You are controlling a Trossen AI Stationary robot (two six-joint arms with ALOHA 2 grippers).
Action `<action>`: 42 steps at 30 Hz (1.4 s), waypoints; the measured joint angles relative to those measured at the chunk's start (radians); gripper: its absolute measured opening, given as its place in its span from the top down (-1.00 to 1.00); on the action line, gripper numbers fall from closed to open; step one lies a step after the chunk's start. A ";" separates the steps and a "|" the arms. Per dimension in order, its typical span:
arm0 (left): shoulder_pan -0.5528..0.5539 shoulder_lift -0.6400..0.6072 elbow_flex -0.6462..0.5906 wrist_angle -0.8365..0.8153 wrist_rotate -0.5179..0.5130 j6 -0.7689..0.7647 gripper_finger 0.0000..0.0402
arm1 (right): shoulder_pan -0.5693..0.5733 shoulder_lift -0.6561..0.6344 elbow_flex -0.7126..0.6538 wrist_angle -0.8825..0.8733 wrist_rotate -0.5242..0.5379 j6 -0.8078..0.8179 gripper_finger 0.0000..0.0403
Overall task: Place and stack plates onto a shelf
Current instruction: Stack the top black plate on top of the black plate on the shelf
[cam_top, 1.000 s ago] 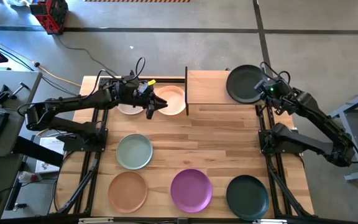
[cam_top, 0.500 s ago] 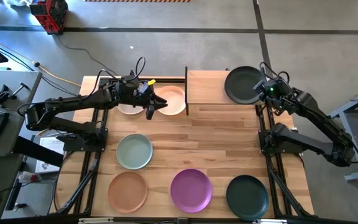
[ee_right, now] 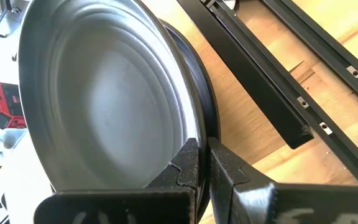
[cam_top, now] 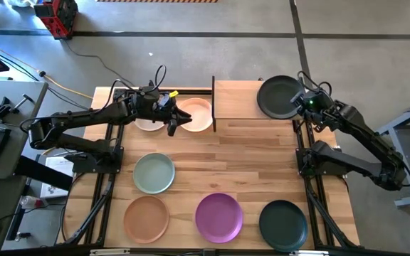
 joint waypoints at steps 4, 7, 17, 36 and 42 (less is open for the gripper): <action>0.000 0.000 0.000 0.000 0.000 0.000 0.53 | 0.000 0.000 0.000 0.000 0.000 -0.009 1.00; 0.000 0.000 0.000 0.000 0.000 0.000 0.53 | 0.000 0.000 0.000 0.000 0.001 -0.016 1.00; 0.000 0.000 0.000 0.000 0.000 0.000 0.53 | 0.000 0.000 0.000 -0.005 0.000 -0.027 1.00; 0.000 0.000 0.000 0.000 0.001 0.000 0.53 | 0.000 0.000 0.000 -0.002 0.018 -0.027 0.95; 0.000 0.000 0.000 0.000 0.001 0.000 0.53 | 0.000 0.000 0.000 0.001 0.026 -0.050 0.68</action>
